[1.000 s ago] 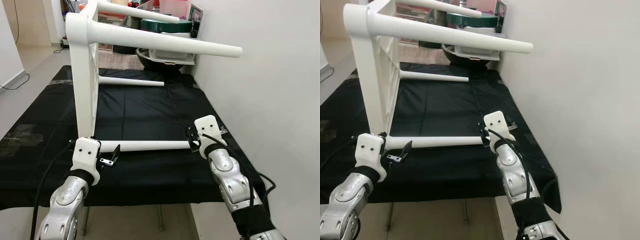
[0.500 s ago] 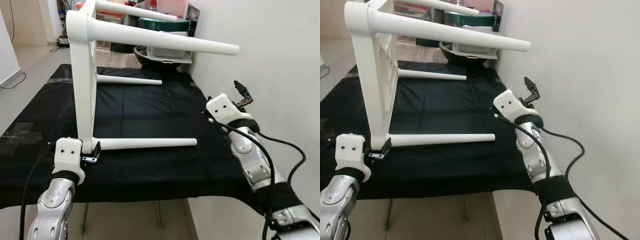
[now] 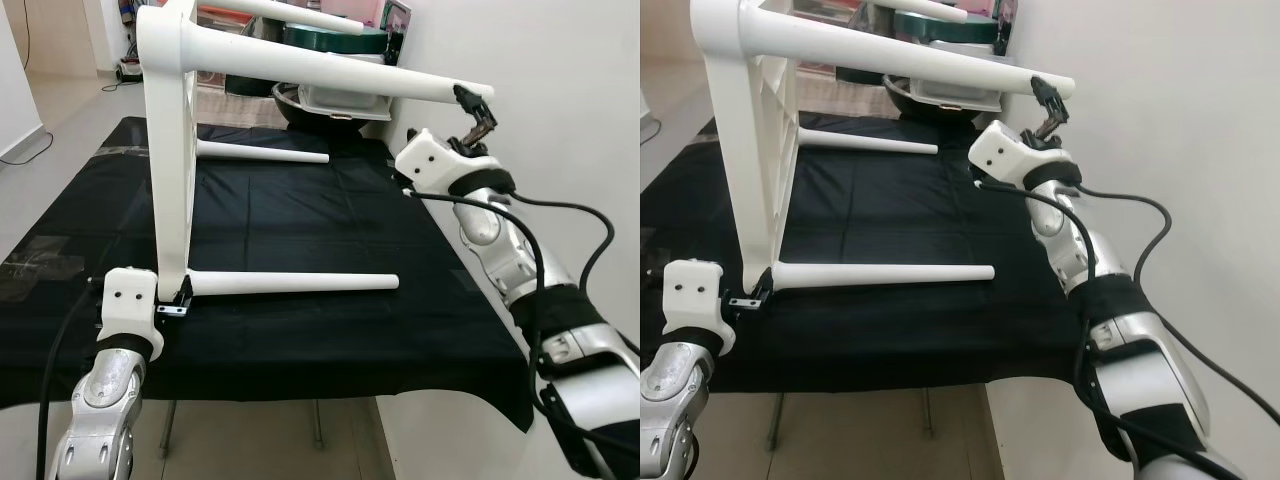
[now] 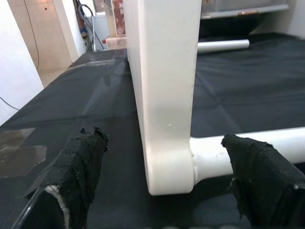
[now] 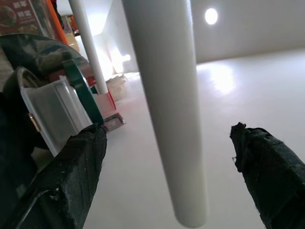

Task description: Building children table

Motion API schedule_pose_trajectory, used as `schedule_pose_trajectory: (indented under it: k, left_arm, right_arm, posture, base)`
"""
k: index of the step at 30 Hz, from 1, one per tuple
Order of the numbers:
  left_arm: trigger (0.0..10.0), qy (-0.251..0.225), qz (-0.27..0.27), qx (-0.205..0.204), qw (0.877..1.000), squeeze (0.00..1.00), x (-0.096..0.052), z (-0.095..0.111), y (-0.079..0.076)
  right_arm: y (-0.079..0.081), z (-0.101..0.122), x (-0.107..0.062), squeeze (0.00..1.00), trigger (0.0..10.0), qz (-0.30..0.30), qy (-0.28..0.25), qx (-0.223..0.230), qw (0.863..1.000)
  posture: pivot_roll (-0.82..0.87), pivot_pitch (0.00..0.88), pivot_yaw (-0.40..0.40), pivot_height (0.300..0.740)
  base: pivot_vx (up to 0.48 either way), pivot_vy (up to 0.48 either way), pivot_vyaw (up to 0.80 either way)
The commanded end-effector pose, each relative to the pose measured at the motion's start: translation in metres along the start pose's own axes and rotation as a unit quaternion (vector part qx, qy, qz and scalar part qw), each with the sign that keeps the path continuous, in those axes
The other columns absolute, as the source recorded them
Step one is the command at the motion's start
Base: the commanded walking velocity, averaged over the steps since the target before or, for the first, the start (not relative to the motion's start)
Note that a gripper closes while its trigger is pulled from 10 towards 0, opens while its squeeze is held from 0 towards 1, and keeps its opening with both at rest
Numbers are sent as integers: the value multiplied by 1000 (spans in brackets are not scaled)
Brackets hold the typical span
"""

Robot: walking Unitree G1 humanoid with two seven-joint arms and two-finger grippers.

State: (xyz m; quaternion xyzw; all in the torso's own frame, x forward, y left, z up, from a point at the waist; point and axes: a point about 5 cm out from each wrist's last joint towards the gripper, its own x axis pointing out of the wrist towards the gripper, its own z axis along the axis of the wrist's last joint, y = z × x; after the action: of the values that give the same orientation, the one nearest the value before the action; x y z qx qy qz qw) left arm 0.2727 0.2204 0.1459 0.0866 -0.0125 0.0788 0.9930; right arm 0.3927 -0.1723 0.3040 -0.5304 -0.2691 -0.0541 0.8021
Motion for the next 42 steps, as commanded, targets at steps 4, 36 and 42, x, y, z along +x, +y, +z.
schedule_pose_trajectory:
  k: [4,36,42]
  left_arm:
    - [10000,0,0,14,1000,0,8,-1,3]
    - [10000,5,-57,41,998,0,63,-5,-2]
    - [10000,-1,-37,44,998,0,69,-5,3]
  right_arm:
    - [-1,-1,4,0,10000,-1,-3,-19,1000]
    - [0,-1,26,0,10000,23,11,-43,999]
    - [-1,-2,27,0,10000,24,11,-41,999]
  posture:
    - [113,0,-156,740]
    - [93,0,-154,740]
    - [82,0,-145,740]
  base:
    - [0,0,0]
    - [0,0,0]
    - [0,0,0]
